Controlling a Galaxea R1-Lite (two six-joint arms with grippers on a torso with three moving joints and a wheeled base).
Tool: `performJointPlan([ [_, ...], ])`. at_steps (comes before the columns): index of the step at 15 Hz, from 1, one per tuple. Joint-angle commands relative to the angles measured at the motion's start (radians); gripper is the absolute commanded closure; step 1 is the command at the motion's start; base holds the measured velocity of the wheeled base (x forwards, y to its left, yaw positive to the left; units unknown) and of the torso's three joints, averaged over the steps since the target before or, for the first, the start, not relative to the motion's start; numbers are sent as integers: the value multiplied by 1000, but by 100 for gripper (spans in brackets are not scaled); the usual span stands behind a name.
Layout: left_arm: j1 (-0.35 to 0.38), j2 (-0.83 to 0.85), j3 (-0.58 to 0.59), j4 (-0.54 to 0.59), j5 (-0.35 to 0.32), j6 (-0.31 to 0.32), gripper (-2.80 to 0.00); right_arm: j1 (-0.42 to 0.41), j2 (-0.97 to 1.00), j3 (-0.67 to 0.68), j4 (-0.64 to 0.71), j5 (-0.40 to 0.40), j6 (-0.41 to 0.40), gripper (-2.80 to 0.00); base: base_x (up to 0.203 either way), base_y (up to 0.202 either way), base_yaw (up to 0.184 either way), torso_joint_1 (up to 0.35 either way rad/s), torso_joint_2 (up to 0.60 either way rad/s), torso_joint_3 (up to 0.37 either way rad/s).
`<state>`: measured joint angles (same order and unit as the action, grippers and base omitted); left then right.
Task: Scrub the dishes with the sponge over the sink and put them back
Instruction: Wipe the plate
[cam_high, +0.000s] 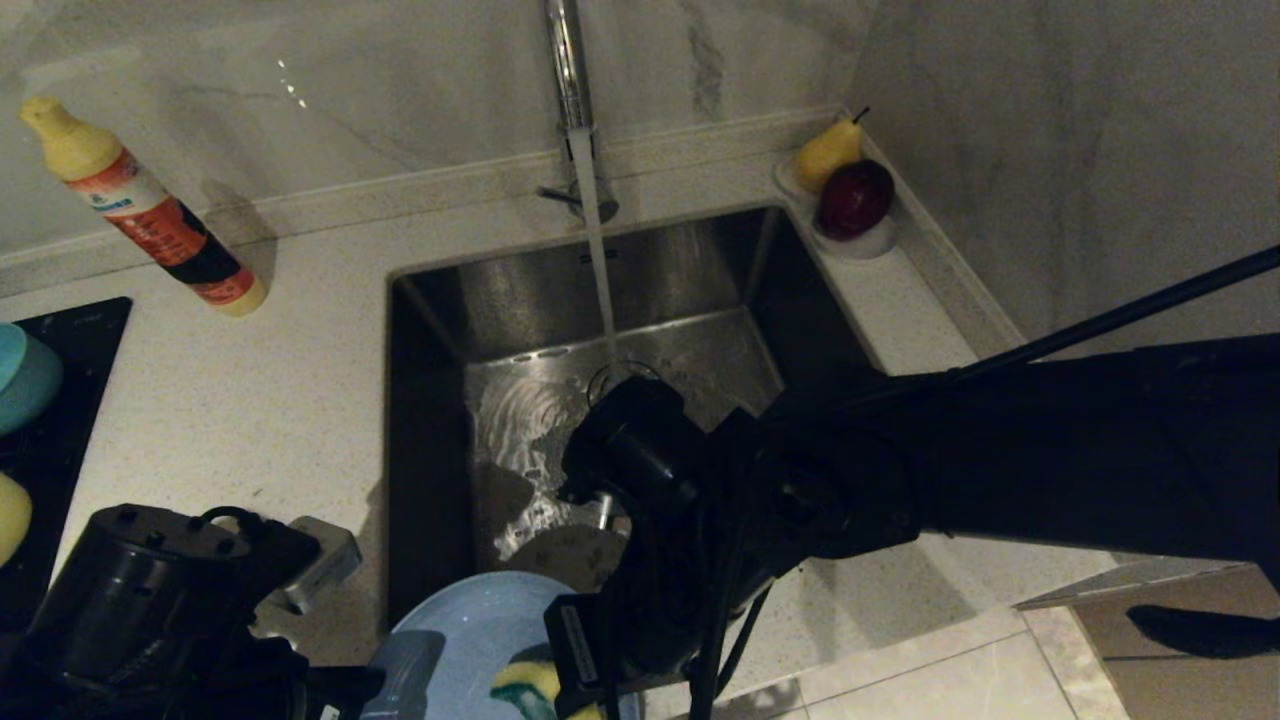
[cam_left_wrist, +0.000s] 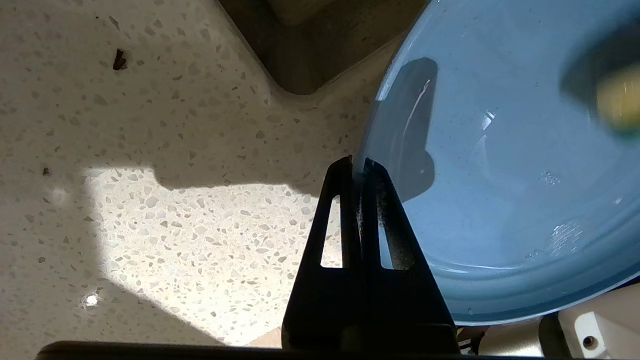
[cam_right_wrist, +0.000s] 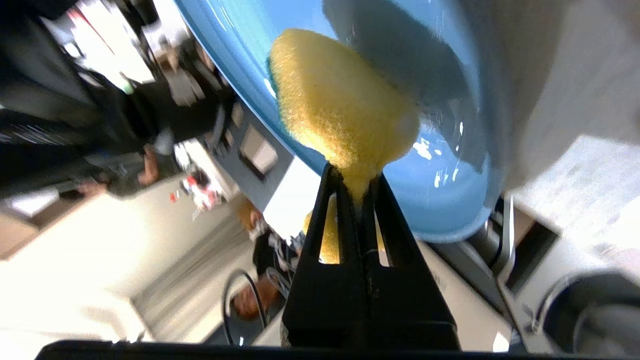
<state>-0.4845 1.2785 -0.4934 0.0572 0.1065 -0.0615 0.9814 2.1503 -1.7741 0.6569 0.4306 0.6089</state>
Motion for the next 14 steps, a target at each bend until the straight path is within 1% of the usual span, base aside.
performJointPlan([
  [1, 0, 4, 1, 0, -1, -1, 0, 11, -13, 53, 3, 9, 3, 0, 0, 0, 0, 0, 0, 0],
  [4, 1, 18, 1, -3, -1, -3, 0, 31, -15, 52, 1, 16, 2, 0, 0, 0, 0, 0, 0, 0],
  [7, 1, 39, 17, -56, 1, -4, 0, 65, 16, 32, -13, 15, 3, 0, 0, 0, 0, 0, 0, 0],
  [11, 1, 63, 49, -103, 1, -18, 0, 74, 95, -69, -12, 14, 19, 0, 0, 0, 0, 7, 1, 1],
  [14, 1, 64, 41, -126, 2, -17, 0, 75, 126, -104, -8, 14, 20, 0, 0, 0, 0, 0, 0, 0],
])
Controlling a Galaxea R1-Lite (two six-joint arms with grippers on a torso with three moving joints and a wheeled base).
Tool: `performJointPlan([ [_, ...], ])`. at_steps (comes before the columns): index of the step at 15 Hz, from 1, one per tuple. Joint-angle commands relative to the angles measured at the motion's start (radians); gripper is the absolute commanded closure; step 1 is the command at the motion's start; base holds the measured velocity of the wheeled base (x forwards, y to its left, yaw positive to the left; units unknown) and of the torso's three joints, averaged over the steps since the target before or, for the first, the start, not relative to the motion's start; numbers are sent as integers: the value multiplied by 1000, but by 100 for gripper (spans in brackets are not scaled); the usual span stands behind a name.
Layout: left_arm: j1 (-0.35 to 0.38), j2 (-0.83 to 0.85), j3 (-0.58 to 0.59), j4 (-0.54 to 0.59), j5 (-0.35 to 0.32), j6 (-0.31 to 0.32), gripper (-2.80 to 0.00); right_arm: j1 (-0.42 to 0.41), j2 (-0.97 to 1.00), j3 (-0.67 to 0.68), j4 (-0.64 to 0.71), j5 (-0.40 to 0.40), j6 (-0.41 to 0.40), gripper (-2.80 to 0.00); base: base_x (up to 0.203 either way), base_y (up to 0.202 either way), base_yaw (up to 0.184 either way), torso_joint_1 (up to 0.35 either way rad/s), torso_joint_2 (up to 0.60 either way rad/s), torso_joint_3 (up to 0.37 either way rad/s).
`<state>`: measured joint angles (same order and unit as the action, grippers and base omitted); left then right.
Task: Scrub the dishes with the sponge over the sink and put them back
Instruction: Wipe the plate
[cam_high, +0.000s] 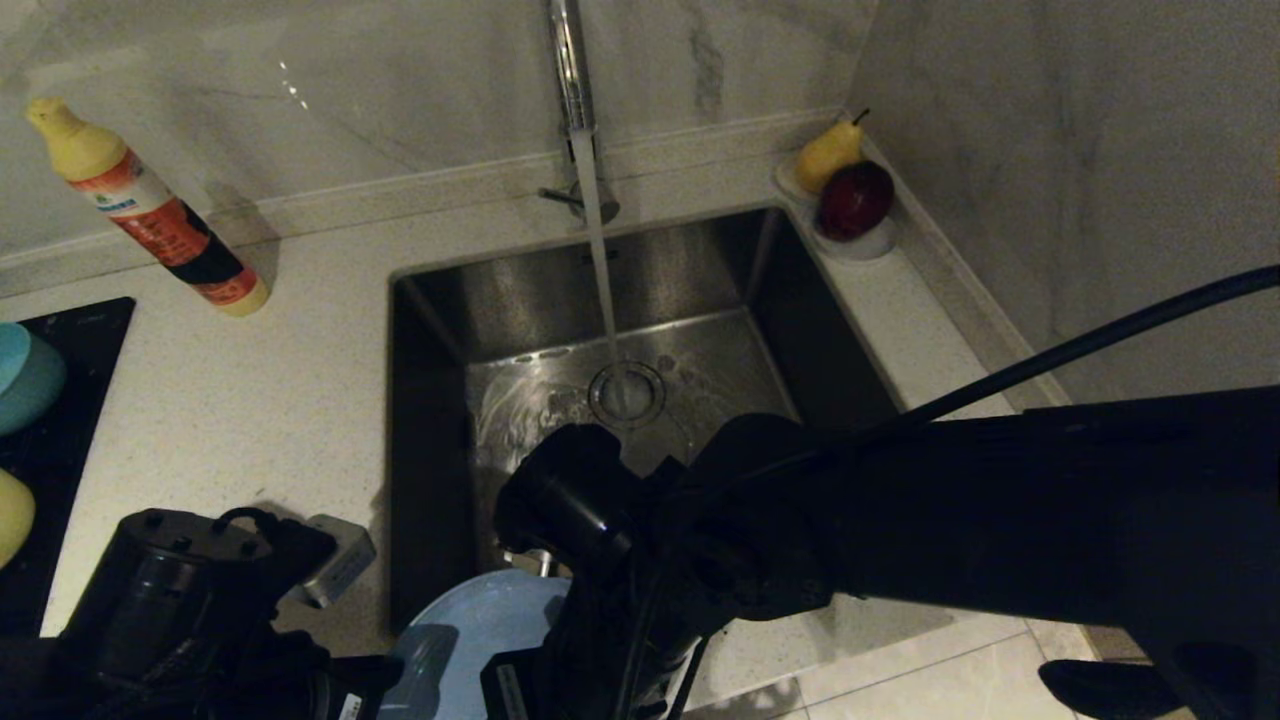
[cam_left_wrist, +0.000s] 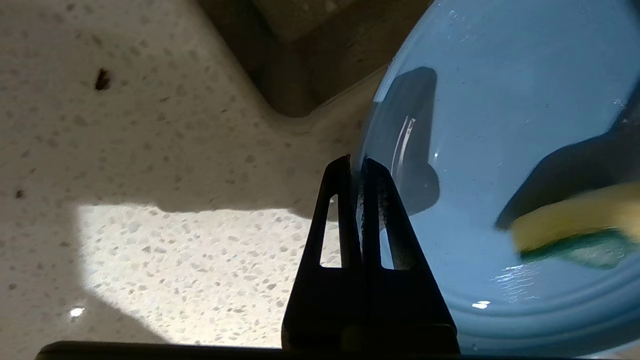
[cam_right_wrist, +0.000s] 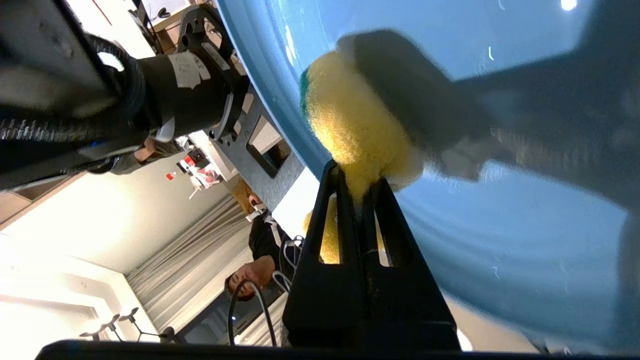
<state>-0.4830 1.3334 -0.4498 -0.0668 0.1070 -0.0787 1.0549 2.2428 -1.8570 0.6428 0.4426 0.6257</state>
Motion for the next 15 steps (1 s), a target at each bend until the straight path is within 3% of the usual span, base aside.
performJointPlan([
  [1, 0, 10, -4, -2, 2, 0, 0, 3, 38, -38, 8, 2, 4, 0, 0, 0, 0, 0, 0, 0],
  [11, 1, -11, -3, -2, 5, -2, 0, 25, -31, -66, 27, -1, 36, 0, 0, 0, 0, 0, 0, 0],
  [15, 3, -57, -29, -2, 54, -66, 0, -32, -203, -62, 93, 1, 35, 0, 0, 0, 0, 0, 0, 0],
])
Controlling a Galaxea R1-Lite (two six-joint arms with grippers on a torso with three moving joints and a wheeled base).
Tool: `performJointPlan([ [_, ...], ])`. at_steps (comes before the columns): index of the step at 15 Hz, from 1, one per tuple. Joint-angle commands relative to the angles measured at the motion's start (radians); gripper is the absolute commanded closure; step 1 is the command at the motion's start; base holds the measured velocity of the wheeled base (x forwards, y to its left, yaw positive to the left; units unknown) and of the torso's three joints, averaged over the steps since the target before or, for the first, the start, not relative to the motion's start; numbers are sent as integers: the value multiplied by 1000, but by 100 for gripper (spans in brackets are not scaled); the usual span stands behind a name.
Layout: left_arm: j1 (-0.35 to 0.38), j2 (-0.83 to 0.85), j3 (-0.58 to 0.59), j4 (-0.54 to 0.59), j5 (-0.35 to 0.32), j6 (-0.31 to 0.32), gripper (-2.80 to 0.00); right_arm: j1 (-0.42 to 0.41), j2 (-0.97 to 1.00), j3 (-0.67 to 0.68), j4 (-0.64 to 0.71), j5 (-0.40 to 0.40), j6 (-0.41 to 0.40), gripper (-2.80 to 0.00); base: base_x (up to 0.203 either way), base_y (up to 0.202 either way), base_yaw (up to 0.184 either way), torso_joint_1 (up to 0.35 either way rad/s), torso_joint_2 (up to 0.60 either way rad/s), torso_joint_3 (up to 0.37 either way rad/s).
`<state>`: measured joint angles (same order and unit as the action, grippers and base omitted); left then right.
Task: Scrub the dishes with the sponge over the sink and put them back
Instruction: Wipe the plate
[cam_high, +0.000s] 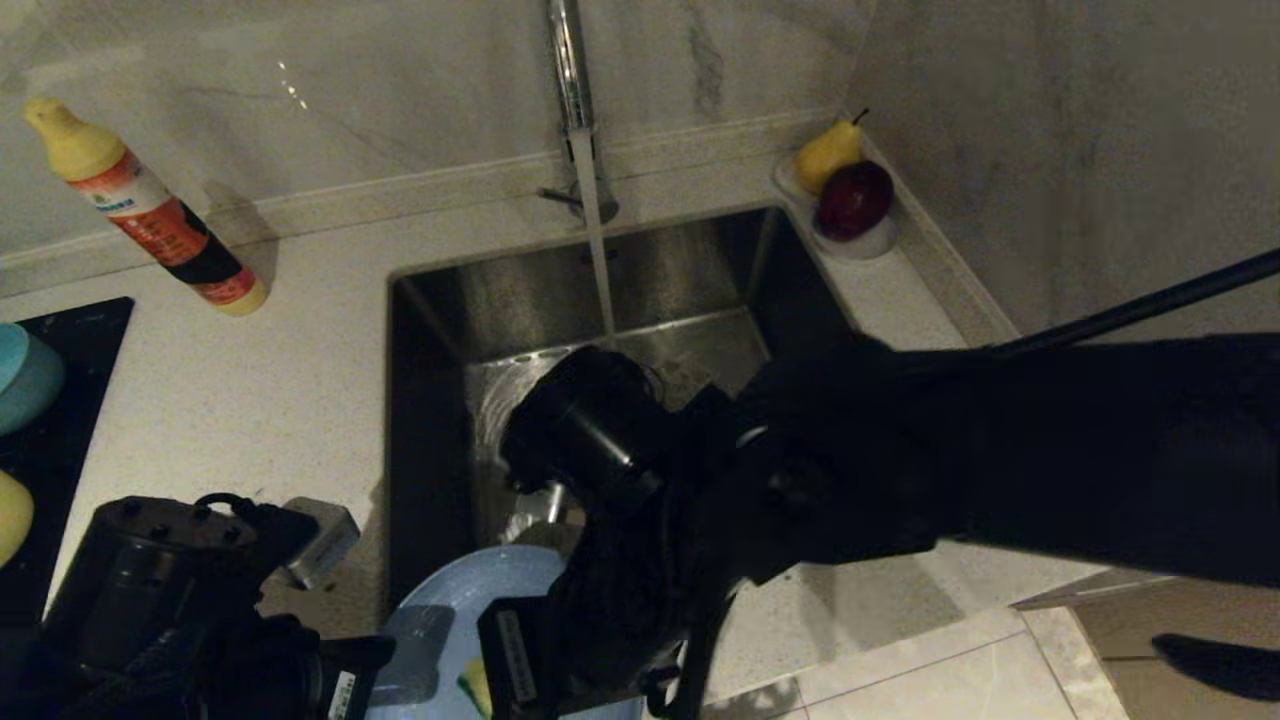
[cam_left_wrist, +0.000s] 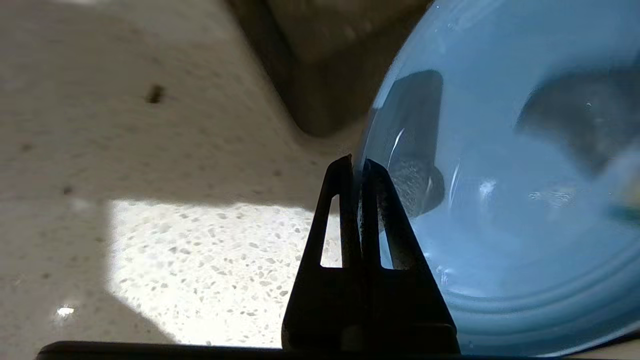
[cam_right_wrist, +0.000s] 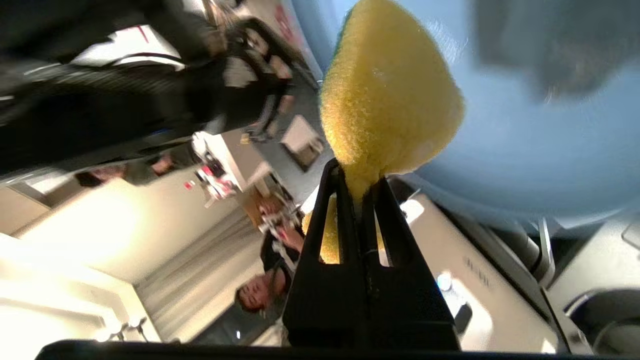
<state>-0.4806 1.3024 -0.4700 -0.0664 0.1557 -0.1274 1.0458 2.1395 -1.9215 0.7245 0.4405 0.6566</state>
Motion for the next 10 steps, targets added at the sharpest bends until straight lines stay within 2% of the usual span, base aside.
performJointPlan([
  [1, 5, -35, -15, -3, 13, -24, 0, -43, -148, 10, 26, 3, 4, 0, 0, 0, 0, 0, 0, 0],
  [3, 14, -36, -43, -3, 35, -43, 0, -92, -242, 41, 59, 3, 0, 0, 0, 0, 0, 0, 0, 0],
  [6, 16, -9, -124, -1, 50, -169, 0, -201, -383, 133, 71, 11, -4, 0, 0, 0, 0, 0, 0, 0],
  [8, 18, 27, -173, -1, 51, -261, 0, -276, -468, 192, 69, 43, -6, 0, 0, 0, 0, 0, 0, 0],
  [10, 32, 62, -205, -3, 52, -305, 0, -342, -537, 220, 69, 79, -7, 0, 0, 0, 0, 0, 0, 0],
])
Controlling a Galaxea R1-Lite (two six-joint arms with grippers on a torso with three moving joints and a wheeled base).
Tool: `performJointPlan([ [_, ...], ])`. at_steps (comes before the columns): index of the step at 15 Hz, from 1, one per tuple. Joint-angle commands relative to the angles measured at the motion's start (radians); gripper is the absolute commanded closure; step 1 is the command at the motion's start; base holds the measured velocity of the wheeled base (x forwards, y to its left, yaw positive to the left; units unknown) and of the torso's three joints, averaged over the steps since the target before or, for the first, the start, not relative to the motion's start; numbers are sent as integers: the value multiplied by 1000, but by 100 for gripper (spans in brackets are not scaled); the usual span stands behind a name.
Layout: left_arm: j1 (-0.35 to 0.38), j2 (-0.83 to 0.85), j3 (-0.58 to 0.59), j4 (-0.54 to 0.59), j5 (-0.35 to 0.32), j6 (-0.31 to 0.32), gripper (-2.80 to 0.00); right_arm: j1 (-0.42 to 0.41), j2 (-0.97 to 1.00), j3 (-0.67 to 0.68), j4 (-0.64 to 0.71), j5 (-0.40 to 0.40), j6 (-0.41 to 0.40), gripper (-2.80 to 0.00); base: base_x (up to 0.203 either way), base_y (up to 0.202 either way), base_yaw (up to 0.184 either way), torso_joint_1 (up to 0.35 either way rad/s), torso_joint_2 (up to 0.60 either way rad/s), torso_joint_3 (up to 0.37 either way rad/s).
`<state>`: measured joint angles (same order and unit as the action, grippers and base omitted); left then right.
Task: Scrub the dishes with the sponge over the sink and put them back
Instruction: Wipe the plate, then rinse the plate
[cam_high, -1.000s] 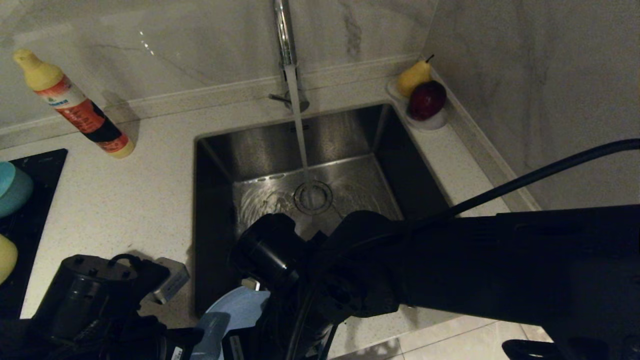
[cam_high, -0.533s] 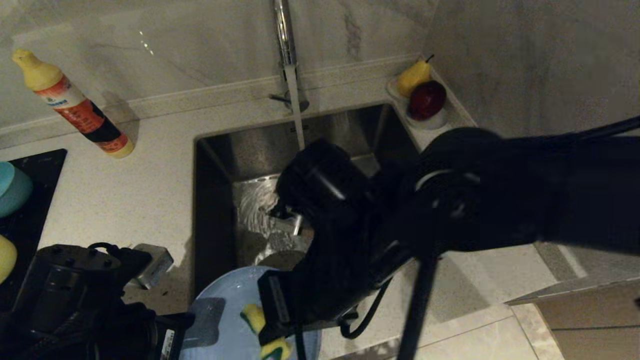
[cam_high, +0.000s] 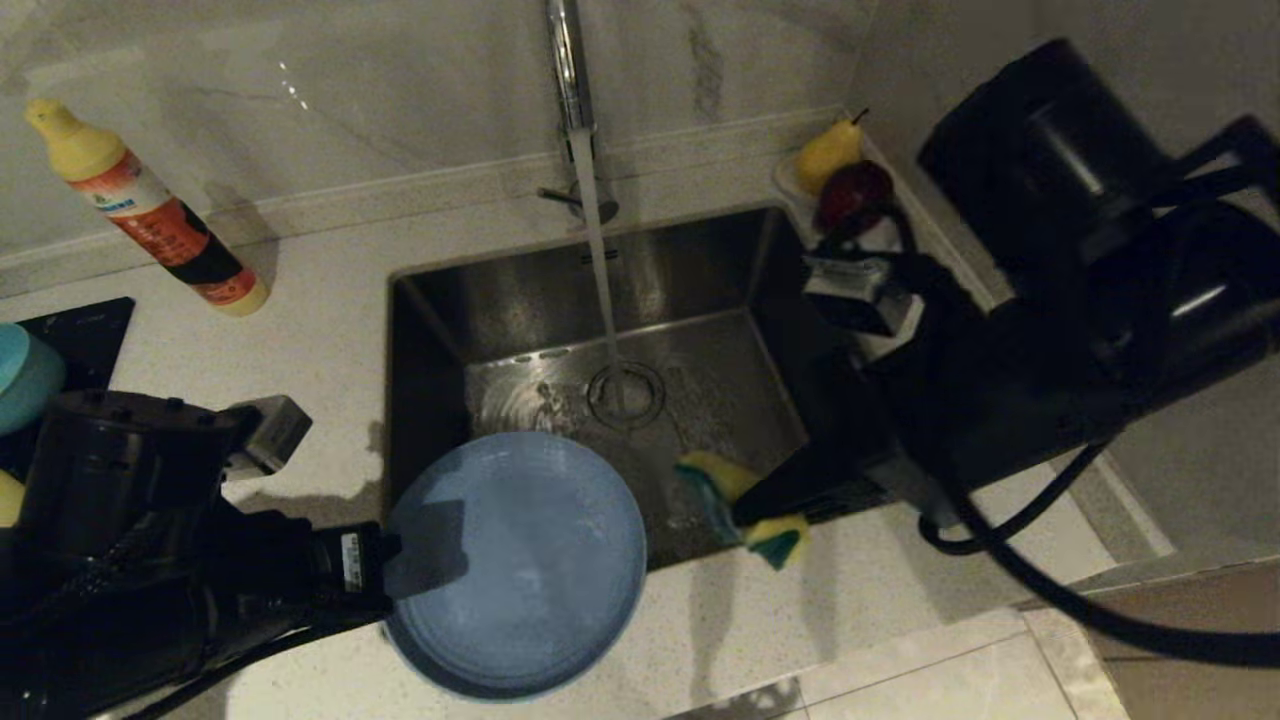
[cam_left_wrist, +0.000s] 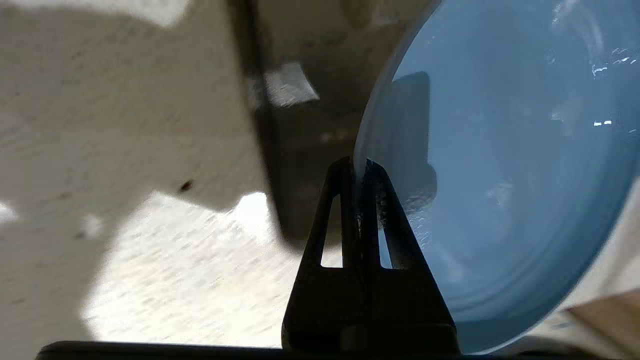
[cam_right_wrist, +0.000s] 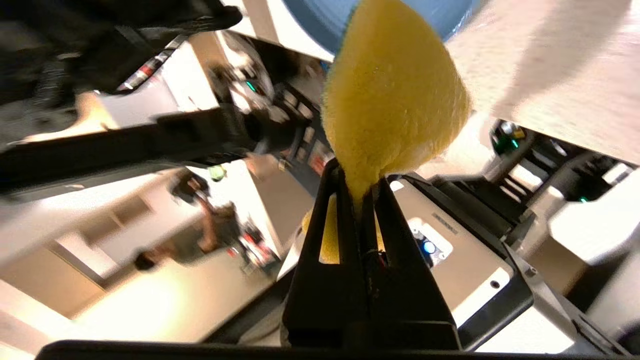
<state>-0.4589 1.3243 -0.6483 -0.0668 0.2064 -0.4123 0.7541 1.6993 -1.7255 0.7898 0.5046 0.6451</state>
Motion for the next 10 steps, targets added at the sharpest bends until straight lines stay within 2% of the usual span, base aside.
performJointPlan([
  [1, 23, 56, -47, -3, 0, -49, 0, -84, -124, 30, 6, 31, 4, 0, 0, 0, 0, 0, 0, 0],
  [3, 33, 71, -84, -4, -2, -128, 0, -139, -168, 70, 3, 68, 2, 0, 0, 0, 0, 0, 0, 0],
  [6, 41, 114, -128, -27, -8, -175, 0, -189, -201, 134, 1, 102, -19, 0, 0, 0, 0, 0, 0, 0],
  [10, 44, 216, -146, -214, -8, -209, 0, -213, -216, 195, -3, 122, -27, 0, 0, 0, 0, 0, 0, 0],
])
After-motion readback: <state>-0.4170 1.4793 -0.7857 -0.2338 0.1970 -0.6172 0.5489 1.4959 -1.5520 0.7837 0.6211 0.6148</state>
